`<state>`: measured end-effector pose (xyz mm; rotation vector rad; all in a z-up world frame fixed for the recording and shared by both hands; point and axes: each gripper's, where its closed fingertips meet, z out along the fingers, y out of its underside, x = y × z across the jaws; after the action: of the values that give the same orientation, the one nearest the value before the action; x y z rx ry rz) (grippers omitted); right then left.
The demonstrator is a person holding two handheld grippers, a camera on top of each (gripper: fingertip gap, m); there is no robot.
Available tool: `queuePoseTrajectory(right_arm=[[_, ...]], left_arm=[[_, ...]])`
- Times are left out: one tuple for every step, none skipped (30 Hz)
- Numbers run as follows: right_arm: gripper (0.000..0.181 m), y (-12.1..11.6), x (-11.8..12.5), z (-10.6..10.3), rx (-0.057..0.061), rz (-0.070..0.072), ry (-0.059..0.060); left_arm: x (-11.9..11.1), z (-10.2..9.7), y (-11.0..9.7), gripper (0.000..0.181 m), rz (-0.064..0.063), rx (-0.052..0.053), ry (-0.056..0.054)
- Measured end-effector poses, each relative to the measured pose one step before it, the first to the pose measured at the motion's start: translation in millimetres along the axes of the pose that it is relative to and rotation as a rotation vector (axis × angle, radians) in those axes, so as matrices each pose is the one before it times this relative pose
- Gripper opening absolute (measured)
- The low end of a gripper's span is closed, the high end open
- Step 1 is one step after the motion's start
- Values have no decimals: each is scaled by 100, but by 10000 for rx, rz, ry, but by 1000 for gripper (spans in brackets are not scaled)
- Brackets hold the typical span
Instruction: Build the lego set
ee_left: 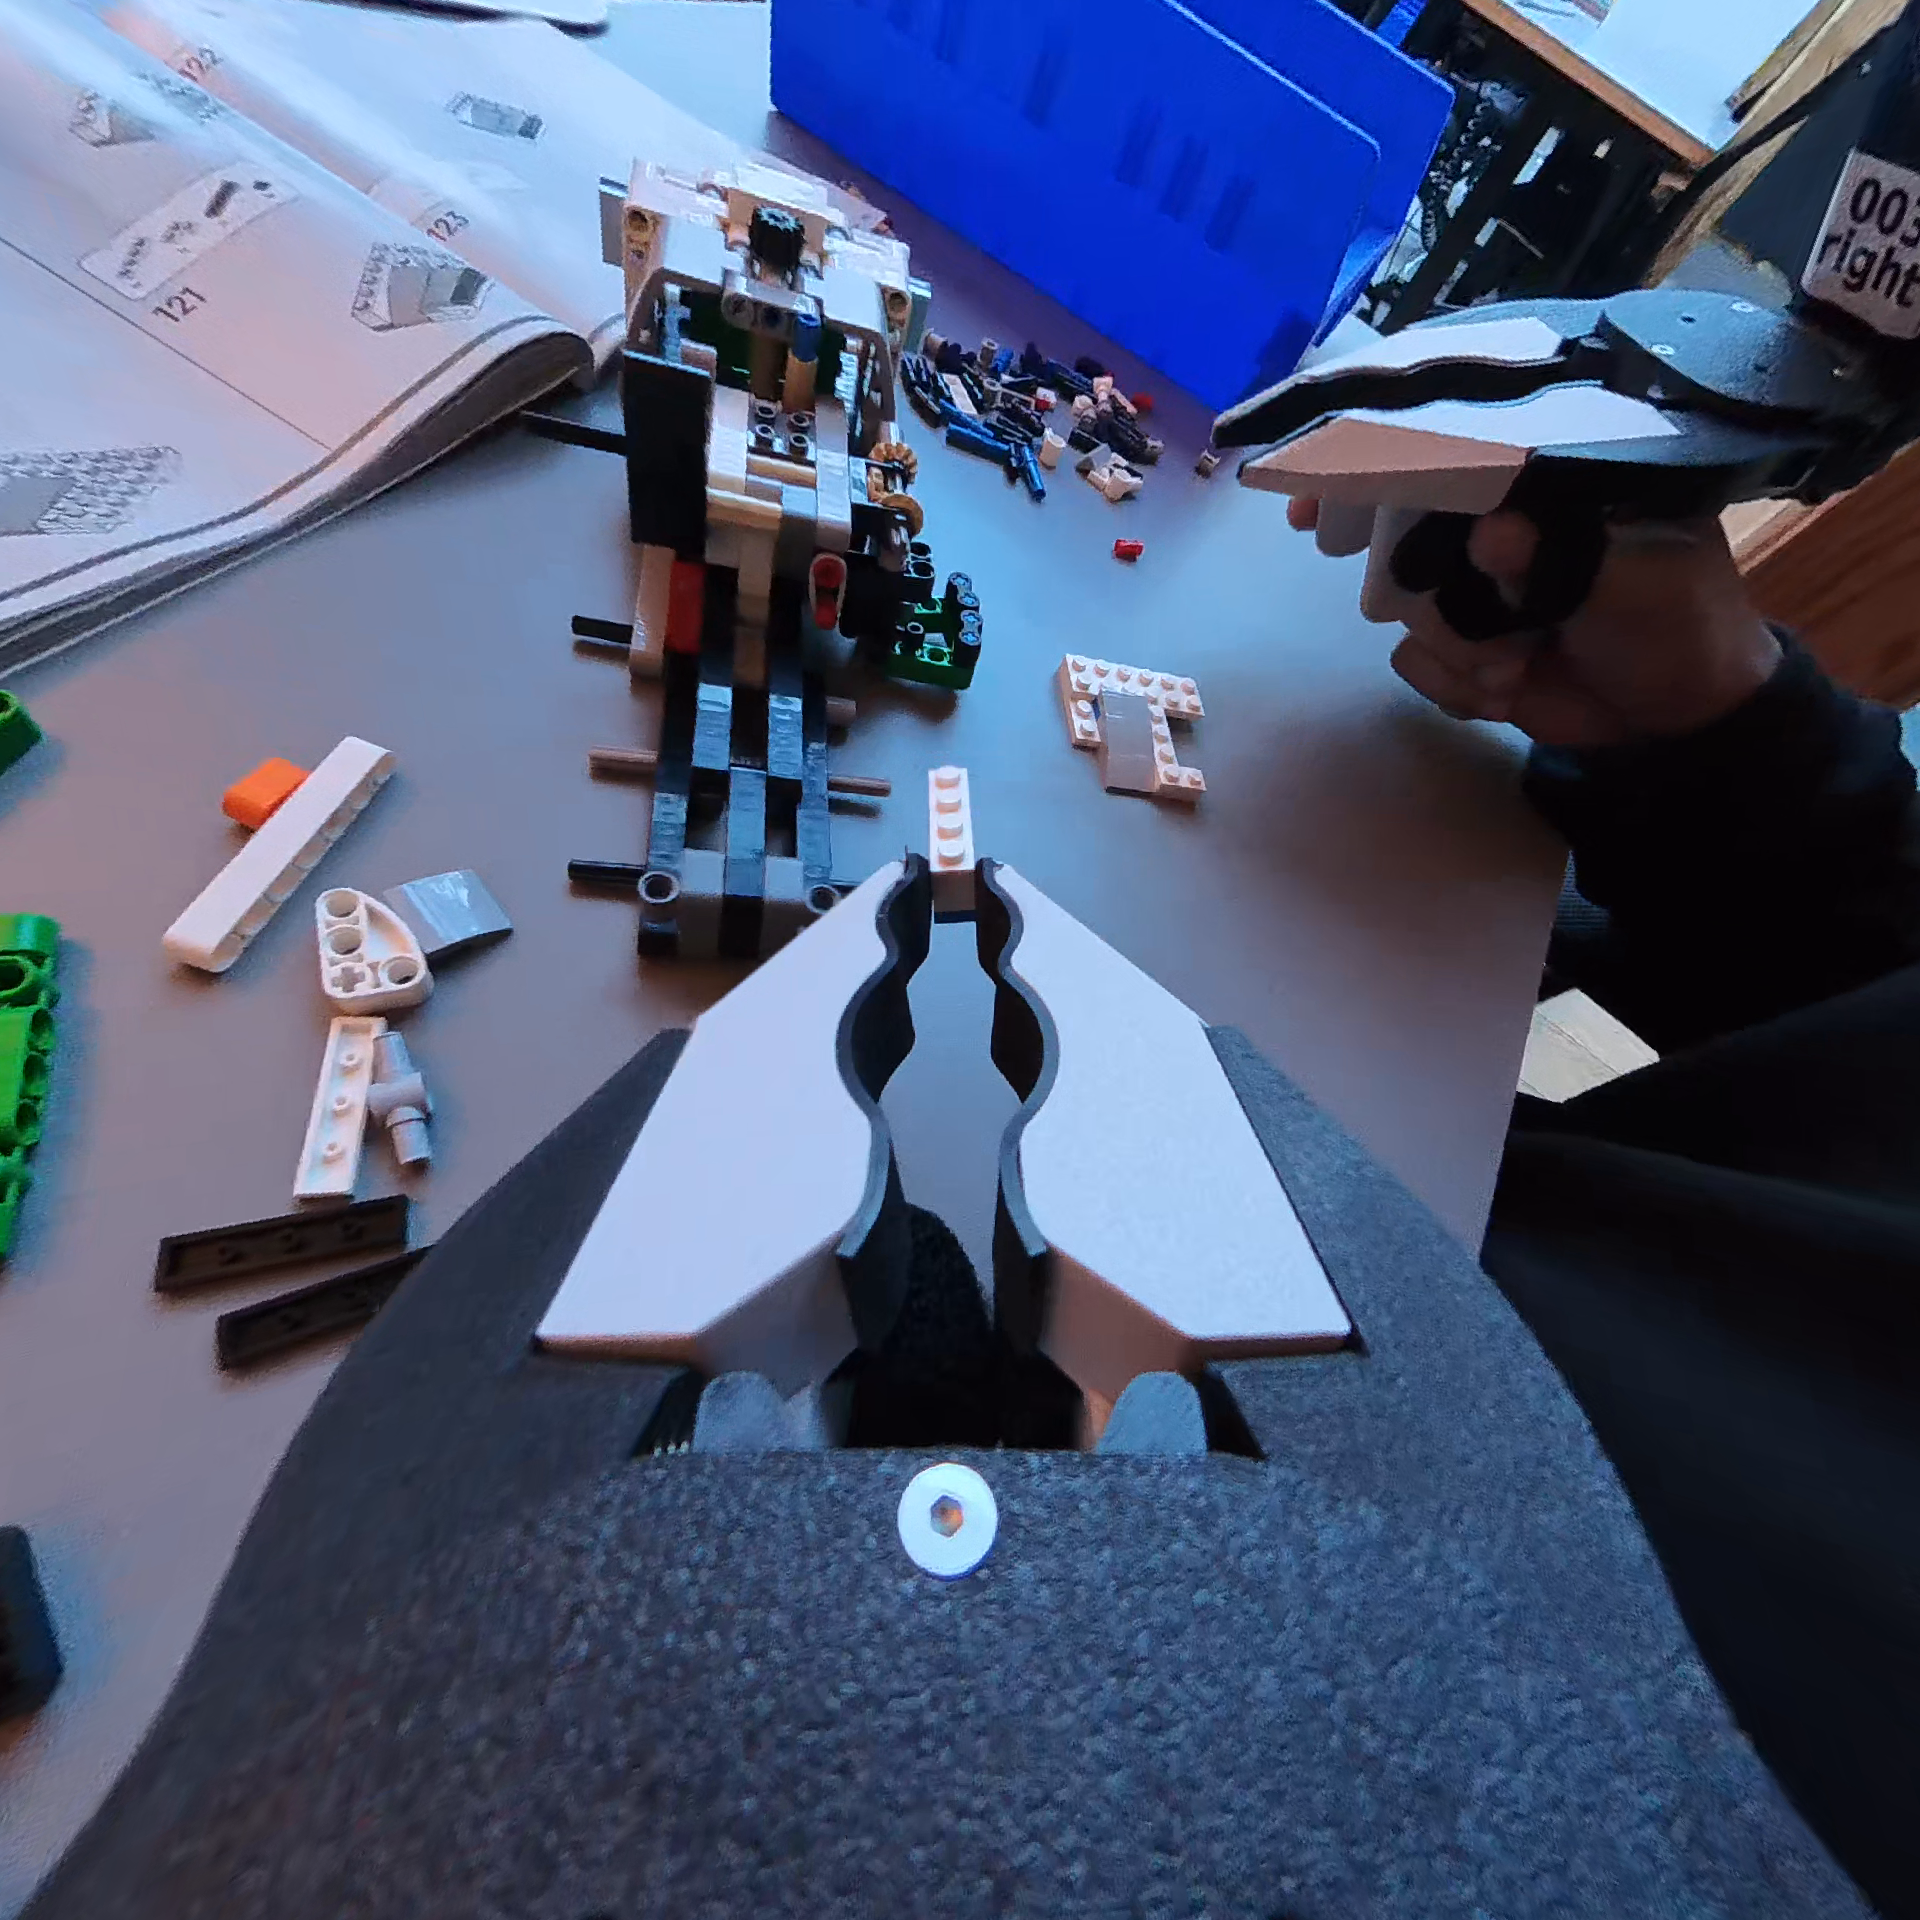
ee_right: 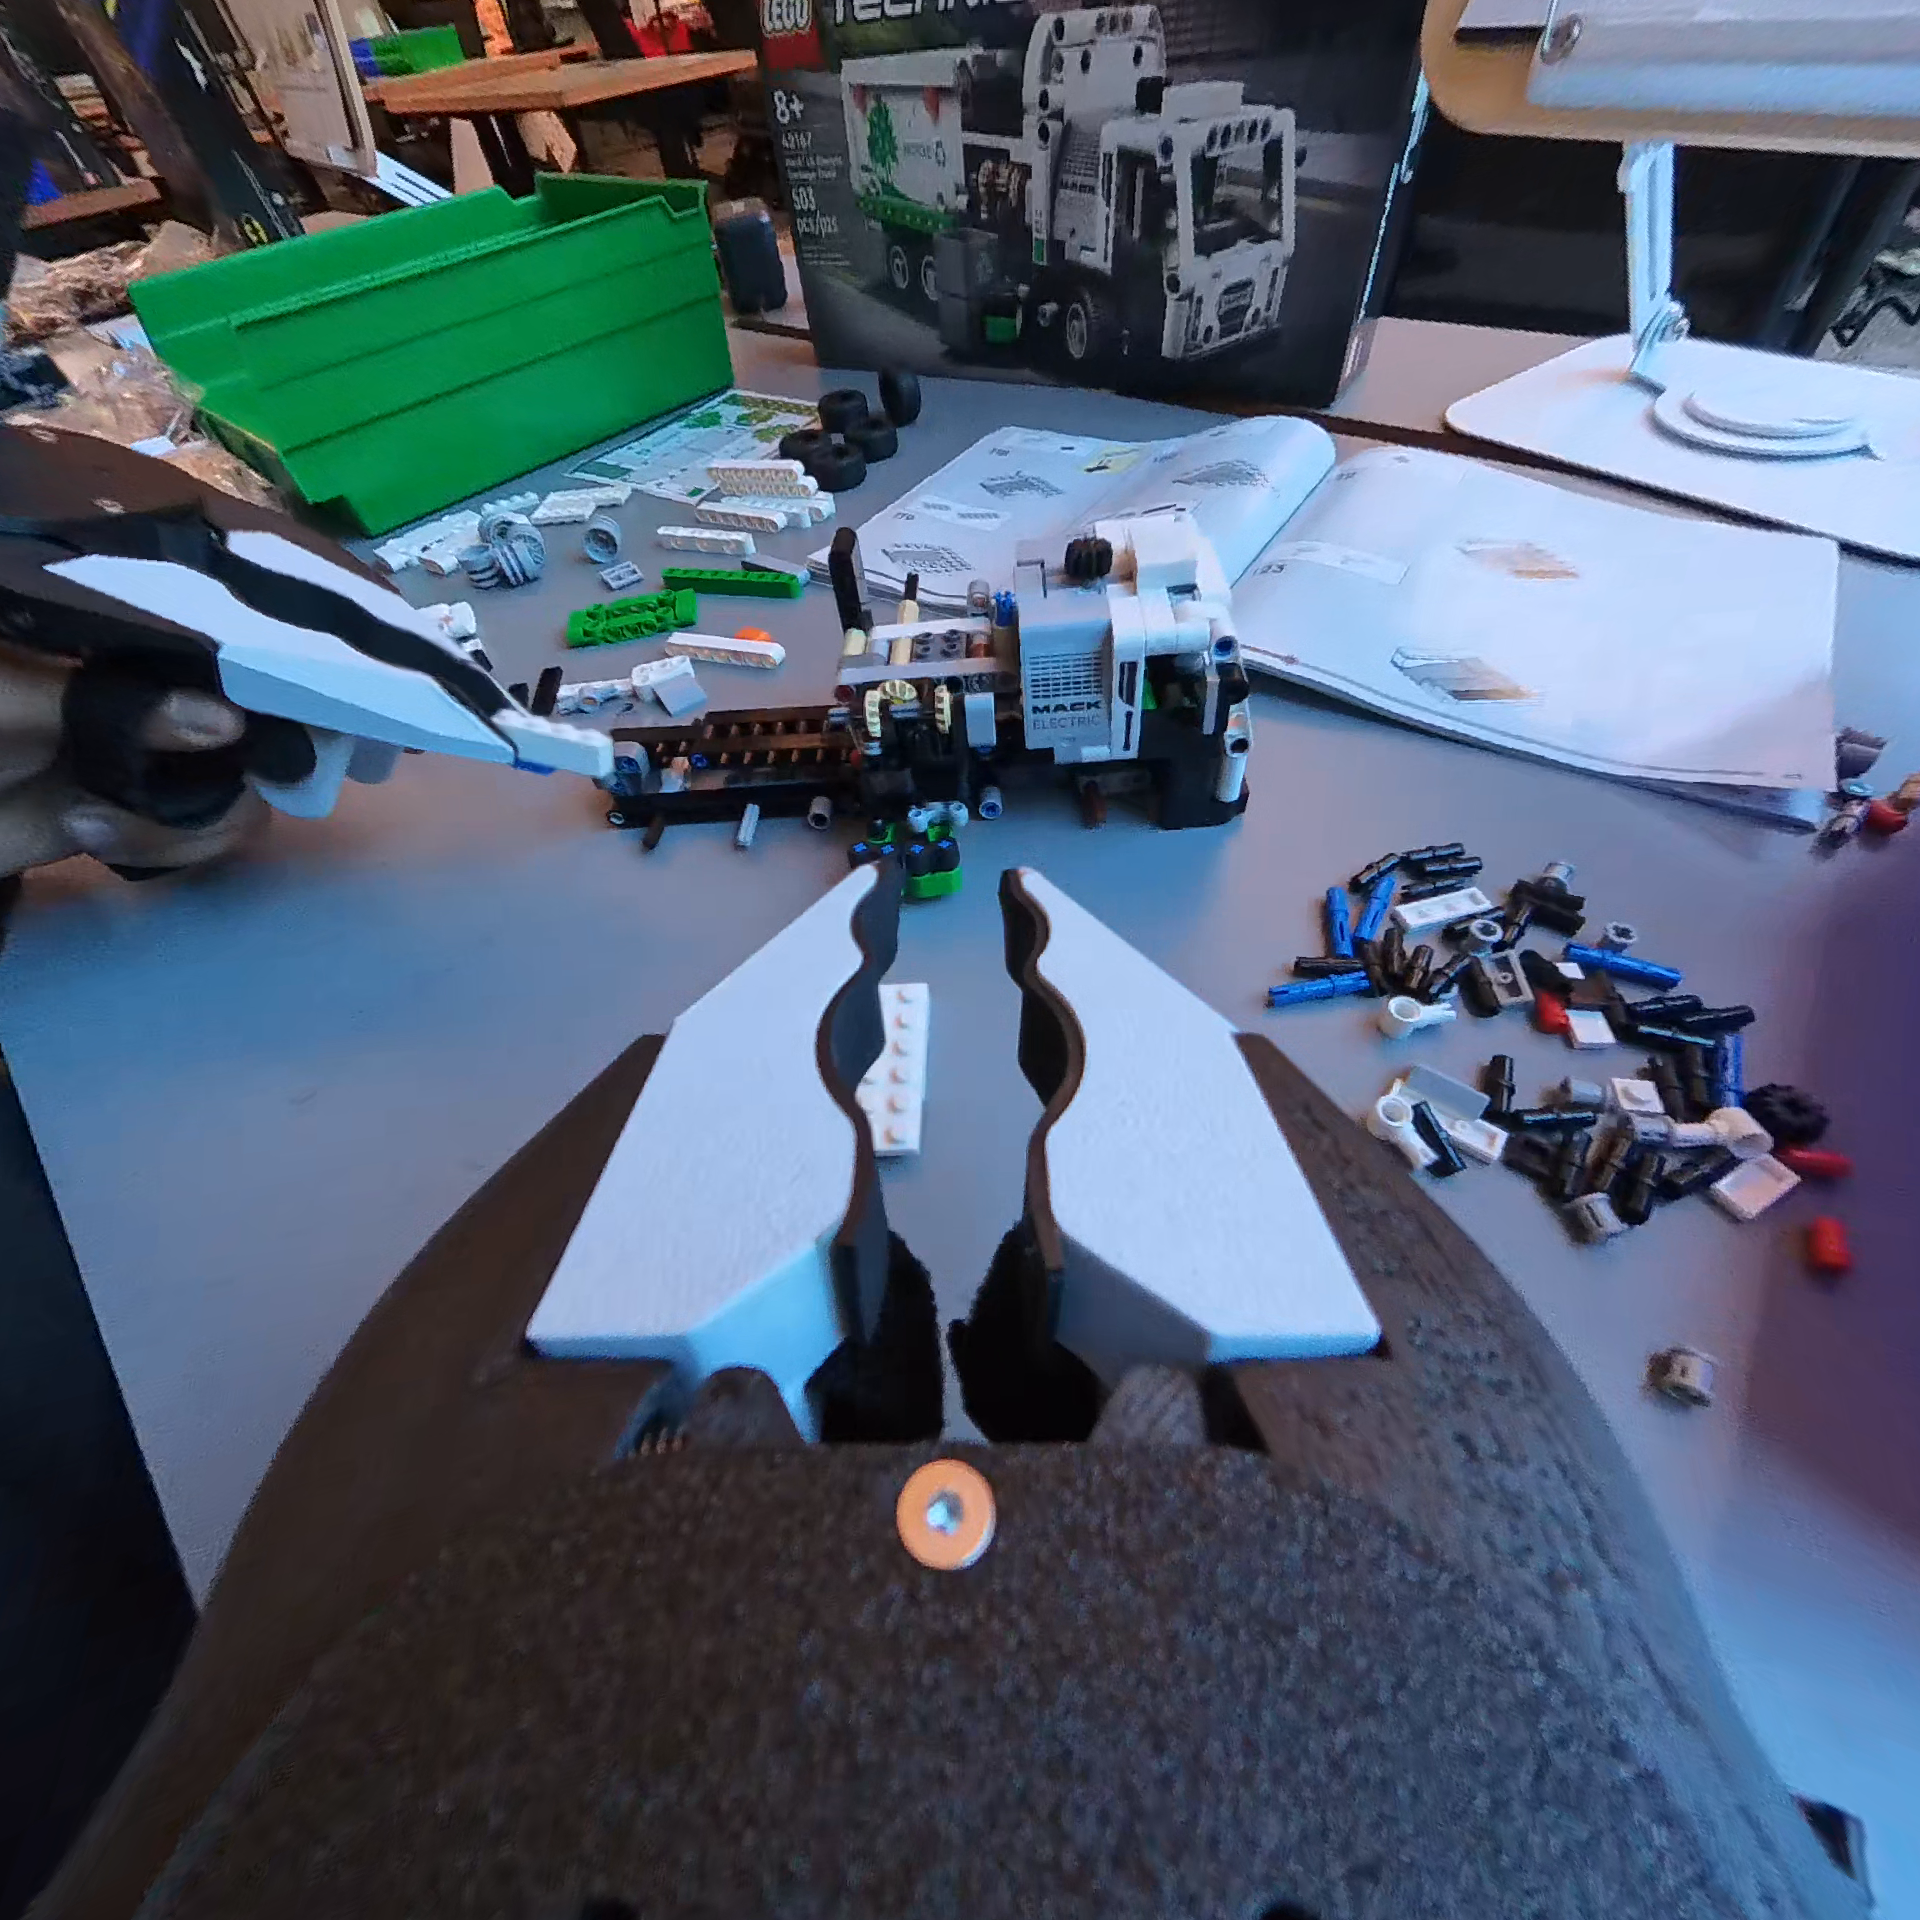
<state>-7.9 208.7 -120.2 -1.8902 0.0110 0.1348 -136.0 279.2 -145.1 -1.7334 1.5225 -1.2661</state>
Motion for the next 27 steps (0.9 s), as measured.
queuePoseTrajectory(right_arm=[[19,-77,-115,44,58,12,-41],[19,-48,-69,45,32,4,-19],[19,90,38,49,-55,5,23],[19,170,207,54,-132,9,101],[18,209,275,23,-187,1,148],[18,226,265,-41,-202,12,151],[17,226,201,-104,-202,58,125],[18,279,17,-115,-204,71,34],[18,385,-218,-102,-245,24,-63],[18,572,-360,-16,-321,-43,-102],[20,692,-550,43,-386,-153,-161],[21,703,-562,132,-361,-229,-102],[24,628,-453,233,-331,-213,-18],[27,530,-471,278,-309,-198,-30],[32,396,-469,301,-258,-165,-39],[36,246,-390,312,-178,-111,-31],[39,108,-311,325,-103,-77,-27],[41,13,-308,319,-40,-56,-69],[44,13,-160,327,-55,-1,-25],[47,64,58,273,-161,-34,86],[51,-81,172,196,-46,-57,142],[51,-160,139,124,24,-54,88],[50,-180,5,92,50,26,-29],[48,-65,-85,114,-4,96,-110],[48,85,-5,139,-89,98,-79],[48,115,65,111,-100,47,-24],[47,26,201,34,-41,8,70]], left_arm=[[242,200,172,7,-47,-116,119],[217,201,148,7,-36,-94,85],[113,174,59,7,-8,-45,-10],[134,164,33,7,26,-45,-31],[246,184,50,7,75,-88,29],[326,201,56,7,120,-101,53],[290,220,15,7,184,-74,9],[281,269,-1,7,231,-74,-17],[328,321,-39,7,235,-77,12],[344,396,-68,7,220,-74,29],[283,444,-105,7,183,-77,-8],[164,480,-115,7,131,-74,-58],[114,501,-124,7,71,-72,-68],[163,491,-145,7,36,-50,-18],[247,484,-183,7,43,-24,49],[200,467,-149,7,54,-41,30],[74,447,-114,7,81,-69,-44],[-23,438,-38,7,87,-108,-84],[-23,427,12,7,72,-138,-53],[24,387,-20,7,73,-111,-14],[38,316,-78,7,65,-71,-2],[-28,258,-102,7,24,-43,-23],[-75,230,-45,7,-26,-60,-32],[-58,250,51,7,-74,-95,22],[2,230,56,7,-99,-69,76],[6,196,52,7,-98,-43,88],[-18,135,20,7,-73,-33,51]])
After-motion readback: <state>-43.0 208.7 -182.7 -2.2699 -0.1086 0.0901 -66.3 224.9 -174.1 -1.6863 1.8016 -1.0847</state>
